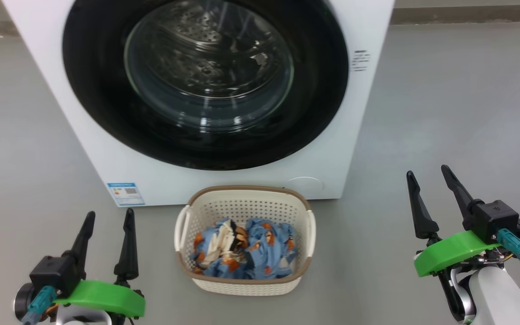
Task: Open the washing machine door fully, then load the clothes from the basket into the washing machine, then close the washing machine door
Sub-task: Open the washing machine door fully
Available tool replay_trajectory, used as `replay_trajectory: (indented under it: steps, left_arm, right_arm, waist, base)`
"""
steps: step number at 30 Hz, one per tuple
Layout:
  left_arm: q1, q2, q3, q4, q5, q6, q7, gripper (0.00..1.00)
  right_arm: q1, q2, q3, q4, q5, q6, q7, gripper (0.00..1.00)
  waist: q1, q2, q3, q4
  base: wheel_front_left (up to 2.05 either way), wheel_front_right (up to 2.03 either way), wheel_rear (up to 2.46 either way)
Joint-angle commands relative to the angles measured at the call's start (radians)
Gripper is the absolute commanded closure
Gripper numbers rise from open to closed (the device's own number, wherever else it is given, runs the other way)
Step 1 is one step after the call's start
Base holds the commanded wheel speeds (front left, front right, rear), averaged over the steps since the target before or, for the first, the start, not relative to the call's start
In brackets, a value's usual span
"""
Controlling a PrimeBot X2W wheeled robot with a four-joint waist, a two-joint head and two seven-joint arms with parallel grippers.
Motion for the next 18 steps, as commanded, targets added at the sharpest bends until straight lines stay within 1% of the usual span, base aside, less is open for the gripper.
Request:
replay_trajectory:
  steps: [1,5,9,18]
  left_arm:
    - [-0.028,0.023,0.031,-0.017,-0.006,0.001,-0.007,0.00]
    - [-0.026,0.025,0.029,-0.017,-0.007,0.001,-0.007,0.00]
    - [-0.023,0.026,0.024,-0.016,-0.008,0.003,-0.005,0.00]
    - [-0.022,0.028,0.015,-0.017,-0.013,0.008,-0.001,0.00]
  right_arm:
    - [-0.042,-0.011,0.026,-0.019,-0.005,0.005,-0.012,0.00]
    - [-0.041,-0.010,0.026,-0.019,-0.005,0.005,-0.012,0.00]
    - [-0.040,-0.011,0.027,-0.019,-0.004,0.005,-0.012,0.00]
    - [-0.035,-0.013,0.028,-0.019,-0.001,0.005,-0.012,0.00]
  waist:
    - [0.0000,0.0000,-0.001,-0.001]
    - [0.0000,0.0000,-0.003,-0.002]
    - [0.0000,0.0000,-0.005,-0.003]
    - [0.0000,0.0000,-0.010,-0.002]
  base:
    - [0.90,0.90,-1.81]
    - [0.75,0.75,-1.49]
    - [0.47,0.47,-0.94]
    - [0.07,0.07,-0.13]
